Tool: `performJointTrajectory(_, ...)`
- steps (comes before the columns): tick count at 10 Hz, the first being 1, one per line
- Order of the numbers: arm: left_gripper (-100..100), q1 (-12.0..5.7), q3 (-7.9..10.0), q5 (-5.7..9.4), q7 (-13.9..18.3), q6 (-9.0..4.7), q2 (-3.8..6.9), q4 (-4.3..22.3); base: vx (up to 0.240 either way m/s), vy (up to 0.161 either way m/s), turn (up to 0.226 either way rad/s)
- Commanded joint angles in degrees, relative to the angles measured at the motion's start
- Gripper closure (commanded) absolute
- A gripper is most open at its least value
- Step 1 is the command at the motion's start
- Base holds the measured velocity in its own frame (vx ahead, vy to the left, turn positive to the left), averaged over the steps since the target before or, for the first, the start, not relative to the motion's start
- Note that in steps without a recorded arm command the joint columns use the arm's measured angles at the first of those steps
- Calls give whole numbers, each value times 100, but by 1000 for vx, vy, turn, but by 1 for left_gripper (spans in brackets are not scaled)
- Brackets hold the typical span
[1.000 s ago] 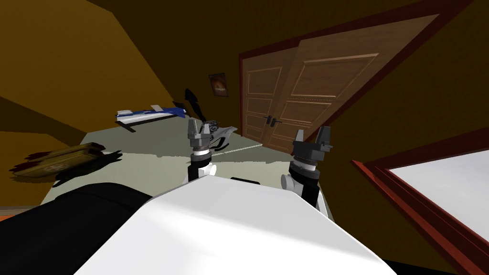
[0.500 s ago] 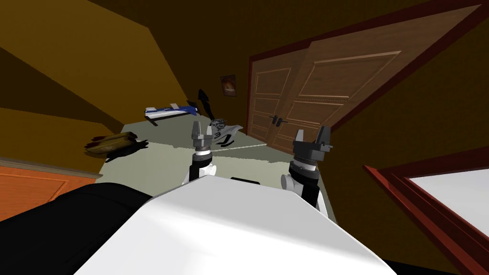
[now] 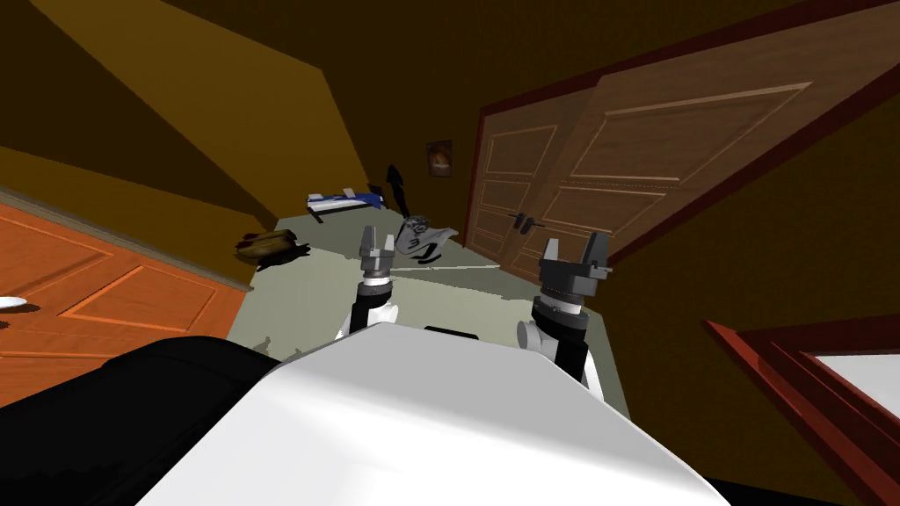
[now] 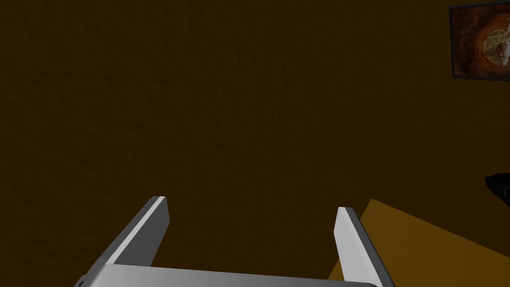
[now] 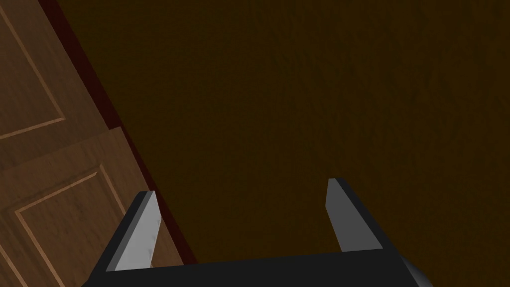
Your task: Pull the door open
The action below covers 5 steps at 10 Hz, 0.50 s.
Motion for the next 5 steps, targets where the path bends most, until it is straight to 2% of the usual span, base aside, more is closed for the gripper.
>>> performJointTrajectory(1,-100,-9,-13,-52,96,77,34,44,-172,23,301)
performJointTrajectory(3,-100,-16,-29,-129,242,173,85,114,-150,-8,251)
performJointTrajectory(5,-100,-23,-46,-206,387,269,135,183,-151,-7,322)
